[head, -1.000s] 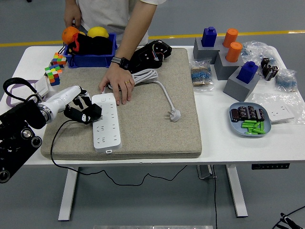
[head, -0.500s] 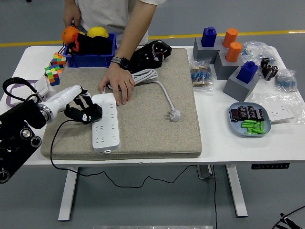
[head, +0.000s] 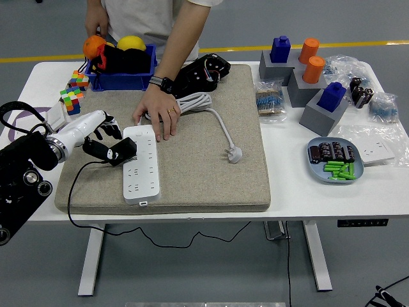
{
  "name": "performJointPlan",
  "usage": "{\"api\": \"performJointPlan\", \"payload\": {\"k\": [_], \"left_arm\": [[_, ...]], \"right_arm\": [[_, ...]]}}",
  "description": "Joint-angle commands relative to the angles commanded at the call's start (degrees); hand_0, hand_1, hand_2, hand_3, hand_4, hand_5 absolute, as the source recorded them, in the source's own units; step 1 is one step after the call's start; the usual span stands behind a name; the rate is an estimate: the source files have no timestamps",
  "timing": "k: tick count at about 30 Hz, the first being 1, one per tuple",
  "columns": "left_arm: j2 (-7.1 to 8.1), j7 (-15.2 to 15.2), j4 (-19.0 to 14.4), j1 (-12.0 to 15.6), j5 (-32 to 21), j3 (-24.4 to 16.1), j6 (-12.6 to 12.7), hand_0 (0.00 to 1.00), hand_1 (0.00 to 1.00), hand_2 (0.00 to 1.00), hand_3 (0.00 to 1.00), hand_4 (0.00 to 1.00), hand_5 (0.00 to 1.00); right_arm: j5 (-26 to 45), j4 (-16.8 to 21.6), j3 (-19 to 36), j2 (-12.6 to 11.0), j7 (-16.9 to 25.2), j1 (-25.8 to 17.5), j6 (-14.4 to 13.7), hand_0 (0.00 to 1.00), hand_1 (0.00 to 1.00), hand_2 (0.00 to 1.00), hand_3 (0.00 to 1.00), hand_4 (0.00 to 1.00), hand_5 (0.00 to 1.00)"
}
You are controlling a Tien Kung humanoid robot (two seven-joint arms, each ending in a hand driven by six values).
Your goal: Press the white button,pick up the black plug,place it near the board,insert it into the board
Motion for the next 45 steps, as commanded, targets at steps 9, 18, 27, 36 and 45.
{"api": "performJointPlan", "payload": {"k": [9,18,27,36,45], "left_arm": [[-0.33,-3.37,-1.68,1.84,-3.52,-3.90,2.92,0.434,0.615,0.528,0.415,0.929,0.002],[0.01,0.49,-6.02,6.65,-5.04,-2.64,2.66,0.448,0.602,0.532,0.530,0.811,0.002],[-1.11,0.46,-7.21,9.43,-5.66,-3.15,4.08,0.770,0.777,0.713,0.804,0.769,0.002],[-1.39,0.64,-7.88,9.99,-5.21,-2.77,4.36,0.778,0.779,0.707,0.806,0.768,0.002],[-1.62,-0.10,-7.16,9.45,-5.47,-2.39,4.98,0.745,0.757,0.665,0.788,0.782,0.002]], "right_arm": [[-0.02,0.01,-0.06,-0.03,0.00,-0.12,-0.01,0.709,0.594,0.536,0.677,0.744,0.509],[-0.02,0.04,0.15,-0.04,0.00,-0.06,0.03,0.709,0.594,0.536,0.677,0.744,0.508],[0.25,0.12,-0.24,-0.02,0.00,-0.30,0.06,0.710,0.594,0.536,0.677,0.745,0.507],[0.42,0.09,-0.79,-0.08,-0.03,-0.36,0.04,0.711,0.594,0.536,0.677,0.745,0.507],[0.46,0.10,-0.63,-0.08,0.01,-0.37,0.02,0.715,0.593,0.536,0.677,0.744,0.505]]}}
